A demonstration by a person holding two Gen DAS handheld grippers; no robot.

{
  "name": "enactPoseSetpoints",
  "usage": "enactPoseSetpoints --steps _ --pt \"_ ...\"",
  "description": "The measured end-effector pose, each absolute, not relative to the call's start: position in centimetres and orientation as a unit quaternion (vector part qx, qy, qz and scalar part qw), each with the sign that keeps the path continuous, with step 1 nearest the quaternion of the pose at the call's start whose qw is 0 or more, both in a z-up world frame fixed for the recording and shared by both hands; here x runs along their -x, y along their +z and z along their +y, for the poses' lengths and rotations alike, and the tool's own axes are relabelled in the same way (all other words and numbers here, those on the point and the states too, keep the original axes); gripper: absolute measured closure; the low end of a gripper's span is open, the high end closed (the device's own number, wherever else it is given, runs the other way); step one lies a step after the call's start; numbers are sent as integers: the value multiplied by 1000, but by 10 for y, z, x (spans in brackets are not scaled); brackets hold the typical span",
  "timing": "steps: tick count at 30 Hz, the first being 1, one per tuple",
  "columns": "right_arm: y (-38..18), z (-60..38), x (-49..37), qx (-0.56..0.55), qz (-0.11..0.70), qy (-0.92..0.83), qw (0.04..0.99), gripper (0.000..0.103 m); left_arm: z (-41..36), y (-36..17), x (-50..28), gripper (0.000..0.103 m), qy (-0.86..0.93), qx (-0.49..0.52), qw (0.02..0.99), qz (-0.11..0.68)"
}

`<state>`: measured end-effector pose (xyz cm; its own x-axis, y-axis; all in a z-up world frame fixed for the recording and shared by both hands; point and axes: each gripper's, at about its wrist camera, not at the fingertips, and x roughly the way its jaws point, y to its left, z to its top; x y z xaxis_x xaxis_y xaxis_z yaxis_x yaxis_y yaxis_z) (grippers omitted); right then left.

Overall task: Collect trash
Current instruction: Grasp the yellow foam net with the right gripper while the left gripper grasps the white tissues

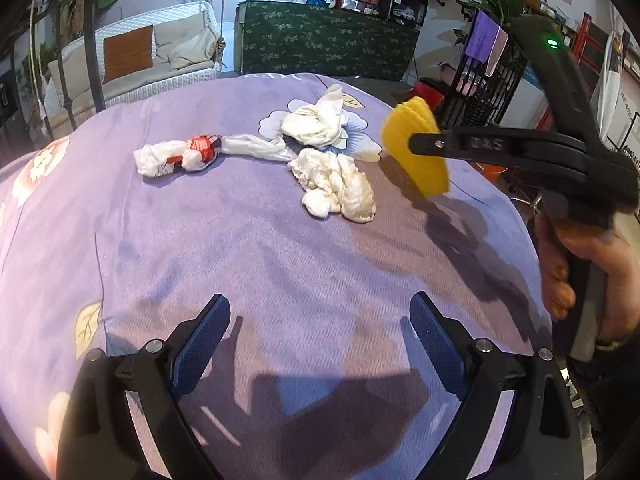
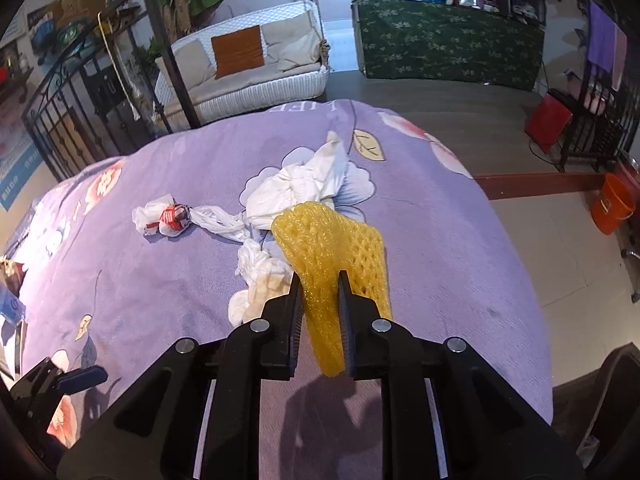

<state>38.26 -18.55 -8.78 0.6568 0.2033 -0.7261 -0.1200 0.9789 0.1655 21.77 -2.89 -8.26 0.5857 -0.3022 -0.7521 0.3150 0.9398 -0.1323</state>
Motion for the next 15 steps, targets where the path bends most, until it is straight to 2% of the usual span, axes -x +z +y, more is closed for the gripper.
enactPoseSetpoints --steps 15 --pt "-62 -207 -326 -59 364 67 927 86 -75 -96 -304 14 -180 -11 867 465"
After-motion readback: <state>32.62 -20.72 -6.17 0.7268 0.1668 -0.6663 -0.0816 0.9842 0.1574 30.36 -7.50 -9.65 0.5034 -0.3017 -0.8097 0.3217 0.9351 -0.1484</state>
